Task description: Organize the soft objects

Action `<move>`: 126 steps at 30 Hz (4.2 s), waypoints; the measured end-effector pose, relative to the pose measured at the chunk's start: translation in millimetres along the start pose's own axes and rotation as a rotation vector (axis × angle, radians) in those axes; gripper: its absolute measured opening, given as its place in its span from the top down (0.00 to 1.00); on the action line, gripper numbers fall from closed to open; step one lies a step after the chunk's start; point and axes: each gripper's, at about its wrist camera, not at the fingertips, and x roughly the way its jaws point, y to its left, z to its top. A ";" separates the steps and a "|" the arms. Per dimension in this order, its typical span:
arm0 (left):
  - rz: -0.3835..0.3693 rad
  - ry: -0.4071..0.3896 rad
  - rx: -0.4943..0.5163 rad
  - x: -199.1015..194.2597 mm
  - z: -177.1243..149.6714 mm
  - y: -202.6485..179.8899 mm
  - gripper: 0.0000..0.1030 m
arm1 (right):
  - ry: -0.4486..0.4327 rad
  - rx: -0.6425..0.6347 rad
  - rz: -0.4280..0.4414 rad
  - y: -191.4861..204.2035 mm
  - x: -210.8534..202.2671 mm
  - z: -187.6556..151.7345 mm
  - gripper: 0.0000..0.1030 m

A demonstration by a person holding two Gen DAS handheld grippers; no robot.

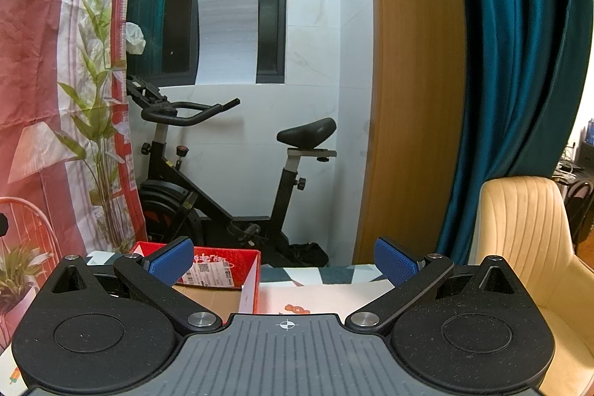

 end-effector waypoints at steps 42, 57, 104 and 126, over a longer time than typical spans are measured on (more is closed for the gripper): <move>-0.001 0.003 -0.004 -0.5 -0.3 -0.3 0.00 | 0.003 0.005 0.024 -1.1 2.1 -3.0 0.00; 0.034 0.109 -0.026 23.4 -42.6 17.8 0.00 | -0.053 0.013 0.160 -0.3 8.3 -34.8 0.00; -0.204 0.389 -0.069 130.1 -212.8 24.0 0.51 | 0.440 0.025 0.442 48.3 163.4 -229.6 0.32; -0.387 0.490 -0.211 167.7 -221.4 6.6 0.51 | 0.481 0.114 0.580 58.5 192.9 -231.1 0.51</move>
